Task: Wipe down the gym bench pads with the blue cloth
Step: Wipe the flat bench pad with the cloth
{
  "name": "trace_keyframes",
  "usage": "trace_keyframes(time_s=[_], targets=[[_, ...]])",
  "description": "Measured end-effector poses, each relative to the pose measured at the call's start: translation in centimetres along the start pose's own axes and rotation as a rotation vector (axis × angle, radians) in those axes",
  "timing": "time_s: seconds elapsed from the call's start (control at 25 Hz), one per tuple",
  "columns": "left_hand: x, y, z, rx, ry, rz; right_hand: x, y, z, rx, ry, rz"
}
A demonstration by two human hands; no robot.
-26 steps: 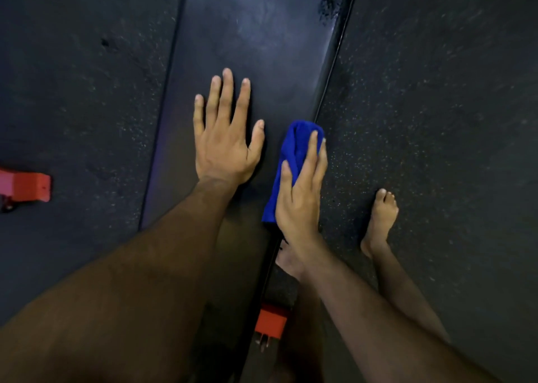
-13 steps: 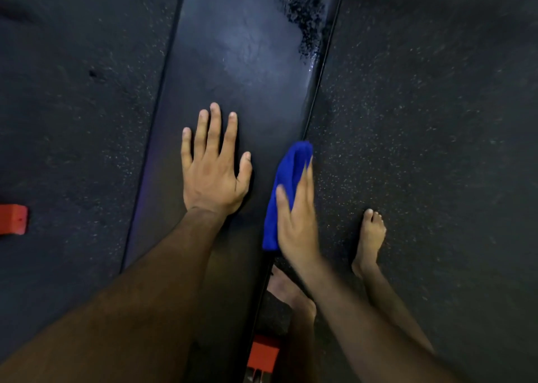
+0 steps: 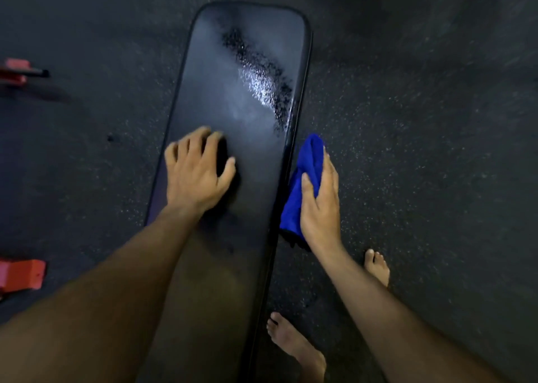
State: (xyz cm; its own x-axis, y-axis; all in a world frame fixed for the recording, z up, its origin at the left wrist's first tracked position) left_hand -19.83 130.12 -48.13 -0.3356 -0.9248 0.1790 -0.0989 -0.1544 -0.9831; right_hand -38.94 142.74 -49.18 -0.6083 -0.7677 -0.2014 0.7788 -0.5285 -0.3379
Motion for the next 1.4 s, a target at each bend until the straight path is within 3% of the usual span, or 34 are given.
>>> trace_keyframes(time_s=[0.16,0.28,0.44,0.64,0.76,0.96,1.04,1.28,1.4], targets=[[6.5,4.2,-2.5,-0.058,-0.066,0.04,-1.2,2.1,-0.3,-0.033,0.023,0.131],[6.3,4.8,-2.0,-0.043,-0.059,0.019,3.1,5.0,0.5,-0.038,0.012,0.055],[6.6,4.8,-1.9,-0.032,-0.058,-0.01,14.8,7.2,2.0,0.06,0.023,-0.078],[6.6,4.8,-1.7,-0.032,-0.043,-0.017,27.4,8.0,4.3,0.037,0.004,-0.034],[6.6,4.8,-1.9,-0.022,-0.035,-0.016,23.5,7.3,2.9,0.011,0.004,-0.021],[6.7,4.7,-1.8,-0.018,-0.034,-0.004,6.9,5.4,0.7,-0.009,0.03,0.084],[6.7,4.6,-1.9,-0.018,-0.029,-0.014,6.4,5.0,0.6,-0.034,0.016,0.09],[6.9,4.6,-1.9,-0.029,-0.026,-0.025,25.7,7.1,4.4,-0.042,0.004,-0.018],[6.9,4.5,-2.0,-0.029,-0.025,-0.016,32.7,7.7,6.6,-0.208,-0.106,0.142]])
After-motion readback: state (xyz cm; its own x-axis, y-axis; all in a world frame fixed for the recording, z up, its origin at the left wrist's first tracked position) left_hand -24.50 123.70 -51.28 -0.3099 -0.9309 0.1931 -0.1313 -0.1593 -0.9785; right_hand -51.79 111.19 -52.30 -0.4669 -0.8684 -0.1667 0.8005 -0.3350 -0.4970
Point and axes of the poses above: each hand's wrist, its own x-axis towards the middle knuckle, its own y-axis out of the palm, z = x × y, the point moved 1 cm from there along x, towards the middle knuckle, and after that the axes turned 10 degrees about -z, right-handed, at the moved point
